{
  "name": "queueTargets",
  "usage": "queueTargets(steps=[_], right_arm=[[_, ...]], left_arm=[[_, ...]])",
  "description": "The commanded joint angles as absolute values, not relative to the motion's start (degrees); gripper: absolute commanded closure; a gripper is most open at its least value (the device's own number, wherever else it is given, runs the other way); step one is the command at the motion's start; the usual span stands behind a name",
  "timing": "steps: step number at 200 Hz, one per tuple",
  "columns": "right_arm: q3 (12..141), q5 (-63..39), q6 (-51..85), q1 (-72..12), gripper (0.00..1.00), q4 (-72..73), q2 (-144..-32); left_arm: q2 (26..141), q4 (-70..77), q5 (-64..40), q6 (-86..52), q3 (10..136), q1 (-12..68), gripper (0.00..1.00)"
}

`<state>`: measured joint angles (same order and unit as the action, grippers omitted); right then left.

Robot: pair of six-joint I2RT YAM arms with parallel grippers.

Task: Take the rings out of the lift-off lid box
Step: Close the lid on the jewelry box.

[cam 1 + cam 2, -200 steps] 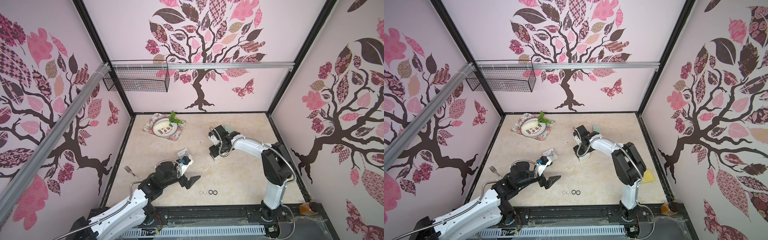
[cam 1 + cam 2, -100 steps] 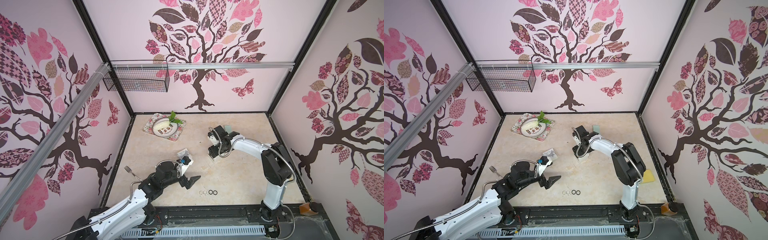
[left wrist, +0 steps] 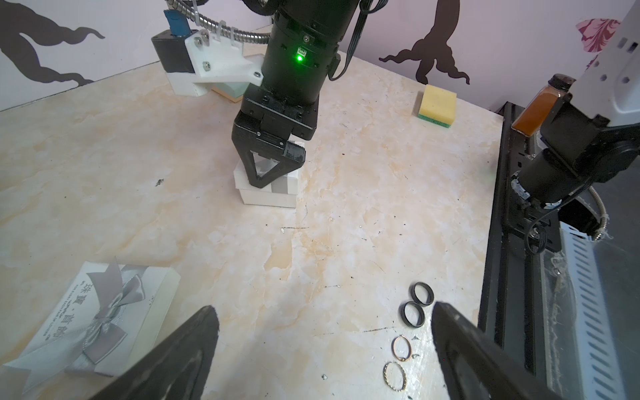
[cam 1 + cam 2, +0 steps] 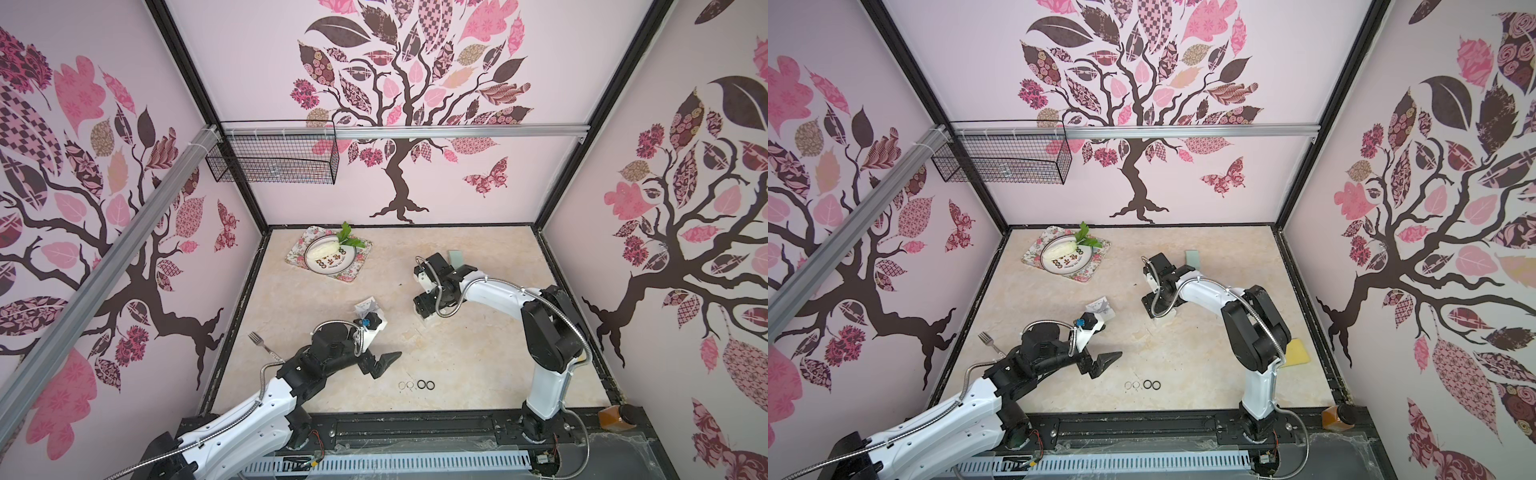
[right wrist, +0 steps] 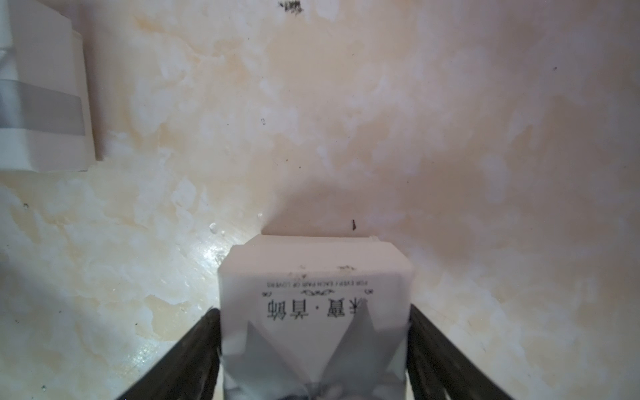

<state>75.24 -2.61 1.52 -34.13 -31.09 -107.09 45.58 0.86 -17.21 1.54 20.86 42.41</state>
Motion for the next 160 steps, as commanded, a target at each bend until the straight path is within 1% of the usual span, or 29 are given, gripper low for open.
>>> queueTargets(steps=[1, 51, 61, 70, 91, 129, 160], right_arm=[[74.72, -2.11, 1.82, -34.63, 0.16, -31.47, -104.67], [74.33, -1.40, 2.20, -34.67, 0.09, -31.35, -104.39], [74.28, -1.27, 2.20, -34.71, 0.06, -31.23, -103.76], [74.09, -1.45, 2.34, -34.72, 0.01, -30.91, -102.69], [73.67, -3.04, 2.92, -33.82, 0.00, -30.59, -99.55], [68.27, -10.12, 7.24, -26.47, 0.00, -27.23, -90.03], [61.16, -15.34, 12.77, -19.17, 0.00, -22.06, -83.94]], left_arm=[[45.42, 2.57, -17.93, 2.37, 19.62, 42.54, 0.02], [45.60, 2.55, -17.93, 2.38, 19.68, 42.58, 0.02], [45.67, 2.46, -17.84, 2.42, 19.75, 42.54, 0.02], [45.69, 2.42, -17.76, 2.37, 19.70, 42.54, 0.02], [46.08, 2.07, -16.13, 2.25, 19.85, 42.54, 0.02], [51.72, 0.79, -12.26, -0.11, 24.36, 42.64, 0.02], [61.91, -5.94, -4.93, -1.08, 35.44, 43.24, 0.02]])
